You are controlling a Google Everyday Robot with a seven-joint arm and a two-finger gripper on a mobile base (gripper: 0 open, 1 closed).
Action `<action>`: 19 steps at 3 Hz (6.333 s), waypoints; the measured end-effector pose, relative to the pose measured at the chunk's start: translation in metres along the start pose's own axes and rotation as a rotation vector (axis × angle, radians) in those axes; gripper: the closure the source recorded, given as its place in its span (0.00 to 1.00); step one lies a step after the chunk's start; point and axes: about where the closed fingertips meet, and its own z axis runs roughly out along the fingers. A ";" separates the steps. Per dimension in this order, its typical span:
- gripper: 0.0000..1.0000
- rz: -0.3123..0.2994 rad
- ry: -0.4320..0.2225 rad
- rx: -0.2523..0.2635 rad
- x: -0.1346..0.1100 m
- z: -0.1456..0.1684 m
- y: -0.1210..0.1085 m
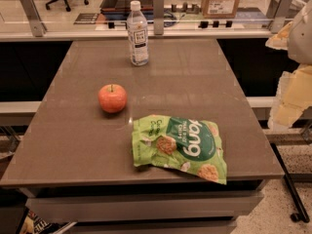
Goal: Knock blue plastic bottle over
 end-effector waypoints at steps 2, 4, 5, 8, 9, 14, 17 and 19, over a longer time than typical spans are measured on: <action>0.00 0.034 -0.038 0.011 -0.002 0.001 -0.009; 0.00 0.224 -0.301 0.068 -0.020 0.021 -0.047; 0.00 0.272 -0.453 0.119 -0.043 0.033 -0.077; 0.00 0.374 -0.813 0.245 -0.120 0.086 -0.131; 0.00 0.413 -0.860 0.307 -0.137 0.095 -0.149; 0.00 0.418 -0.994 0.269 -0.232 0.131 -0.206; 0.00 0.454 -1.137 0.159 -0.276 0.184 -0.239; 0.01 0.439 -1.143 0.089 -0.304 0.211 -0.245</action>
Offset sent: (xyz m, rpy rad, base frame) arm 0.0229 -0.0034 -0.0009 0.1117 -0.0220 -0.0601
